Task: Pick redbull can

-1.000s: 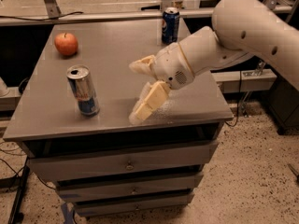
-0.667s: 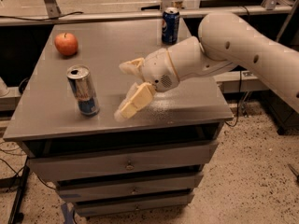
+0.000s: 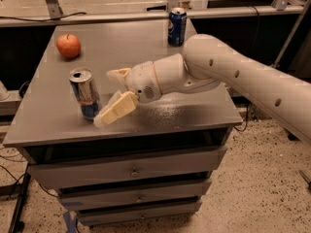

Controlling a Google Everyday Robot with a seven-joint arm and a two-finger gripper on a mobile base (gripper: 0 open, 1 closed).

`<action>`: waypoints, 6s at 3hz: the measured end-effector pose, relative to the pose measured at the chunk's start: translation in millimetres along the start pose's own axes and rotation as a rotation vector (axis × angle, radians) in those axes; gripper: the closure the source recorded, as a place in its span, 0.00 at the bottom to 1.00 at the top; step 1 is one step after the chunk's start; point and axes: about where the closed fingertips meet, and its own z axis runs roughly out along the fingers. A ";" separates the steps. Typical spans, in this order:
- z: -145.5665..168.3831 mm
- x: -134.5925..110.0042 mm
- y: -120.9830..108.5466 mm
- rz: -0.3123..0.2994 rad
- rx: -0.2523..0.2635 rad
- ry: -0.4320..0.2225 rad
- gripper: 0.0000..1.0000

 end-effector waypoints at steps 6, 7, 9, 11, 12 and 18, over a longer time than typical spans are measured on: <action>8.6 -40.7 -54.0 -0.052 0.121 -0.205 1.00; 8.6 -40.8 -54.0 -0.052 0.121 -0.205 1.00; 29.8 -100.2 -2.6 -0.605 0.017 -0.113 1.00; 31.8 -92.5 -3.4 -0.712 0.015 -0.083 1.00; 37.0 -99.3 1.8 -0.831 -0.013 -0.086 1.00; 49.8 -157.0 43.1 -1.757 -0.125 -0.078 1.00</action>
Offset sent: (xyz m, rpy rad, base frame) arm 0.0195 0.0449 -0.0385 0.1167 0.0403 -0.0646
